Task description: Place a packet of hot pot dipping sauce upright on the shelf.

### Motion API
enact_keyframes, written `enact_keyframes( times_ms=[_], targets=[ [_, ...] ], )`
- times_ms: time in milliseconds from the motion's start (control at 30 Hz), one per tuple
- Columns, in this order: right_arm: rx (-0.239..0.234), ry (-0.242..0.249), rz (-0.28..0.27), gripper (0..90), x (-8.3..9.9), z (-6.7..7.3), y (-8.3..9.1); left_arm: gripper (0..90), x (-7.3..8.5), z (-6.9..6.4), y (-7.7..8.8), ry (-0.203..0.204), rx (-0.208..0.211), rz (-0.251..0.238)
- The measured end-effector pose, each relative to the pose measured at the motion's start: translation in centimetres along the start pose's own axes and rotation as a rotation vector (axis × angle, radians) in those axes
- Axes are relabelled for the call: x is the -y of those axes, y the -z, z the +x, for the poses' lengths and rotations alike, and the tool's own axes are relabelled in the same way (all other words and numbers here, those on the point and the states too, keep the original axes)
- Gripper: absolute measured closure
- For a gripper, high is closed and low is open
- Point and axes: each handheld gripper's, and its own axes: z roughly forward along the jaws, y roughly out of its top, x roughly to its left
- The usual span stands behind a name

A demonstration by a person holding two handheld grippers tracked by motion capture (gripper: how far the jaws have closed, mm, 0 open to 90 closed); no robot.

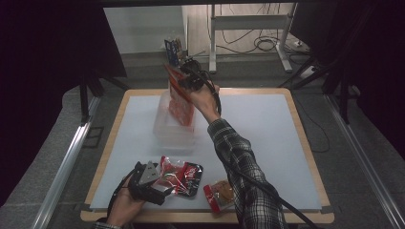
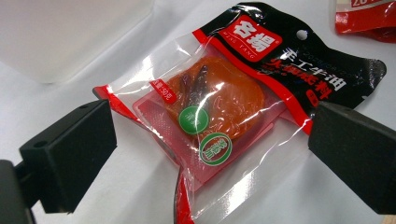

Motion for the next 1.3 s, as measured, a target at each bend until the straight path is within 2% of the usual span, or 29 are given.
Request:
enact_keyframes(
  times_ms=[133,333,433,567,667,833,1000,1067,1300],
  targets=[
    [0.053,0.013,0.024,88.4,0.6,-0.7,-0.5,1.0,0.0,-0.1,0.0,-0.003,0.001,0.001],
    [0.035,0.011,0.002,85.1,0.5,-1.7,0.1,1.0,0.0,0.0,0.0,-0.002,-0.001,0.002],
    [0.027,0.019,-0.002,73.7,0.3,-1.8,0.4,1.0,0.0,0.0,0.0,-0.002,-0.001,0.002],
    [0.053,0.051,-0.004,55.2,0.5,-2.0,0.7,0.9,0.0,-0.1,0.0,-0.002,-0.002,0.002],
    [0.058,0.054,-0.011,40.6,0.7,-2.4,1.1,0.9,0.0,-0.1,0.0,-0.002,-0.002,0.002],
    [0.056,0.08,-0.013,24.8,0.9,-2.9,1.9,1.0,0.0,-0.1,-0.1,-0.002,-0.002,0.005],
    [0.038,0.121,-0.017,11.9,1.3,-3.2,2.7,0.9,0.0,-0.1,-0.1,-0.002,-0.003,0.006],
    [0.043,0.139,-0.017,10.1,1.5,-3.2,3.0,0.9,0.0,-0.1,-0.1,-0.002,-0.003,0.005],
    [0.022,0.135,-0.021,3.6,2.2,-3.7,4.2,0.9,0.0,-0.1,-0.1,-0.001,-0.005,0.004]
  ],
)
